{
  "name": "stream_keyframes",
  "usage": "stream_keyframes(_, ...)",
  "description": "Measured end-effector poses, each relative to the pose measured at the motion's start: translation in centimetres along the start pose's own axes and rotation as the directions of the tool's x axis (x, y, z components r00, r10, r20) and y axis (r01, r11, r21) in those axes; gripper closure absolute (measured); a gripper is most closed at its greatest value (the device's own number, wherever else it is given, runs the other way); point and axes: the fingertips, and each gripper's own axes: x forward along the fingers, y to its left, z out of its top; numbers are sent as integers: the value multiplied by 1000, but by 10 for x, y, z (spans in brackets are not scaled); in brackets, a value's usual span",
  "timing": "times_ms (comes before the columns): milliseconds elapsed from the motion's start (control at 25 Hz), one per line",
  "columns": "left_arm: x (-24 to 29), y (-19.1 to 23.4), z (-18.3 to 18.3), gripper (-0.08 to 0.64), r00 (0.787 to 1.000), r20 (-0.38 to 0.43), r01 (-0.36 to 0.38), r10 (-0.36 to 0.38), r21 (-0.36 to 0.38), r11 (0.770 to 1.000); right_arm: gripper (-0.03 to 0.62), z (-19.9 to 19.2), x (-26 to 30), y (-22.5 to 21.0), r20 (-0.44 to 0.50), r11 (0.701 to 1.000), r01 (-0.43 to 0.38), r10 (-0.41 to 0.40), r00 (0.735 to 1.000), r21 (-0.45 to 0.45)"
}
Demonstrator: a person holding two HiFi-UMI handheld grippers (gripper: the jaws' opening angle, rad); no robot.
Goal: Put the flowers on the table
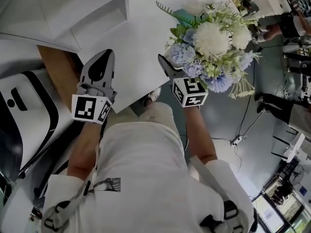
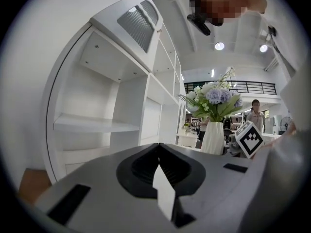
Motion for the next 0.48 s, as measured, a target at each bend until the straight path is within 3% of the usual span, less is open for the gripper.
stream_keyframes(480, 10, 5, -29, 546, 1000, -20, 5, -4, 19, 1000, 202, -34, 43, -7, -24, 1000, 0, 1, 1000, 6)
